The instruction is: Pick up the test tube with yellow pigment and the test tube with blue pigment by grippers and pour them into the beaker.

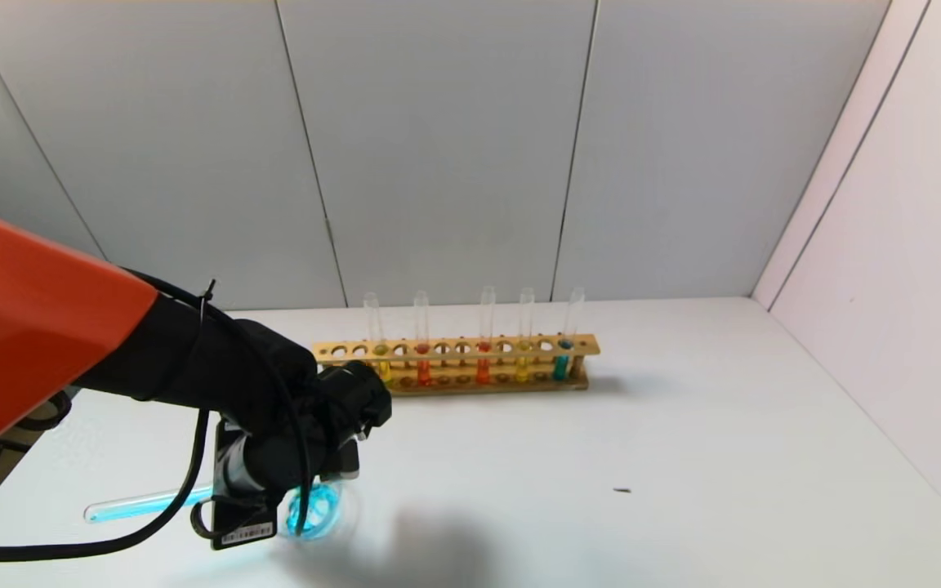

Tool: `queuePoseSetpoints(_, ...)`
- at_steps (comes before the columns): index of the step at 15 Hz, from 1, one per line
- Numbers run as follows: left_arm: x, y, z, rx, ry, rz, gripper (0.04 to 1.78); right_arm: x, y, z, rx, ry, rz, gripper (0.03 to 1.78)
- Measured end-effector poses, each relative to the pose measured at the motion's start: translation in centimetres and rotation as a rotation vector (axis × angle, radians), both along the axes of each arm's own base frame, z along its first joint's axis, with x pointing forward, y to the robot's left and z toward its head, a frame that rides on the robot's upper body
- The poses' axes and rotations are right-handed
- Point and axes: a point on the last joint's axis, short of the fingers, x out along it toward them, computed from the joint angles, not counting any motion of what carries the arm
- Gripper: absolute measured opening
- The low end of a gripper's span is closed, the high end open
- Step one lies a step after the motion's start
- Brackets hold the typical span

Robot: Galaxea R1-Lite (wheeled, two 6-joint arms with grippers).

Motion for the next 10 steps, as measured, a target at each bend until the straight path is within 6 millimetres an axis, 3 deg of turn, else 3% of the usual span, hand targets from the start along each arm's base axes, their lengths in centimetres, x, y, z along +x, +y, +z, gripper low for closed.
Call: queuePoseSetpoints(10,1.1,-0.7,-0.3,0.047,0.040,0.001,0.32,0.0,0.0,0.0,0.000,0.000,0.000,1.70)
